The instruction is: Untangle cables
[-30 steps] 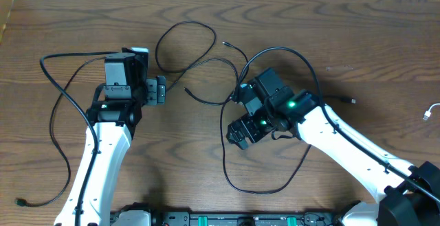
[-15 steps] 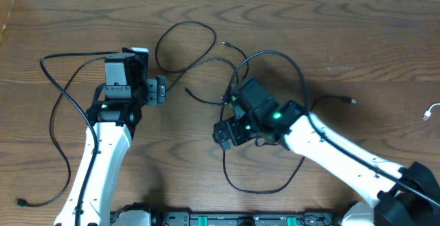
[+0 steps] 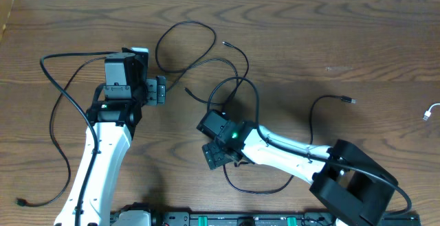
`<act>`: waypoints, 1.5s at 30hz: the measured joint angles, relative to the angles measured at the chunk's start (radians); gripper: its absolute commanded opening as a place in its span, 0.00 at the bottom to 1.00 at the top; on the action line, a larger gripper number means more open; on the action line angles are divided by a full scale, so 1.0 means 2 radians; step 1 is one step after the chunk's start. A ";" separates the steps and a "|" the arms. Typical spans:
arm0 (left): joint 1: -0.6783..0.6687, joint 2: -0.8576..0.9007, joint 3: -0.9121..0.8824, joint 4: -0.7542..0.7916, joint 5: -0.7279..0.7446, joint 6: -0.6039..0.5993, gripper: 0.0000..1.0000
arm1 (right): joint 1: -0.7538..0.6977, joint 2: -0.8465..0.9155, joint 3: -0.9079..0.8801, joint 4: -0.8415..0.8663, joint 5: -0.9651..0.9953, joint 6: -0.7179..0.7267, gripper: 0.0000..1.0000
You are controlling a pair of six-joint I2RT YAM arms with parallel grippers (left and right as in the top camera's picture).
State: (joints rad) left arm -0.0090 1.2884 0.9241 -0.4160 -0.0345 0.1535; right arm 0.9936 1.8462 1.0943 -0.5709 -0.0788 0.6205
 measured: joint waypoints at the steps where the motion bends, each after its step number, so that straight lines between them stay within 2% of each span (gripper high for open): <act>1: 0.000 0.000 0.000 0.000 0.000 0.000 0.92 | 0.002 0.001 0.000 0.001 0.002 0.002 0.76; 6: 0.000 0.000 0.000 0.000 0.000 0.000 0.92 | 0.005 0.003 0.000 -0.001 0.010 0.005 0.65; 21: 0.000 0.000 0.000 0.000 0.000 0.000 0.92 | 0.031 0.009 0.005 -0.045 0.065 0.018 0.63; 27: 0.000 0.000 0.000 0.000 0.000 0.000 0.92 | 0.044 0.020 0.014 -0.048 0.088 0.030 0.46; 31: 0.000 0.000 0.000 0.000 0.000 0.000 0.92 | 0.046 0.027 0.022 -0.047 0.091 0.039 0.40; 35: 0.000 0.000 0.000 0.000 0.000 0.000 0.92 | 0.046 0.029 0.025 -0.047 0.093 0.046 0.22; 37: 0.000 0.000 0.000 0.000 0.000 0.000 0.92 | 0.046 0.029 0.025 -0.046 0.093 0.049 0.17; 39: 0.000 0.000 0.000 0.000 0.000 0.000 0.92 | 0.046 0.029 0.025 -0.046 0.094 0.052 0.02; 45: 0.000 0.000 0.000 0.000 0.000 0.000 0.92 | 0.046 0.029 0.026 -0.045 0.093 0.054 0.01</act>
State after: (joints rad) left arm -0.0090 1.2884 0.9241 -0.4160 -0.0345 0.1535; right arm 1.0847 1.9049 1.1454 -0.6617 0.1070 0.7277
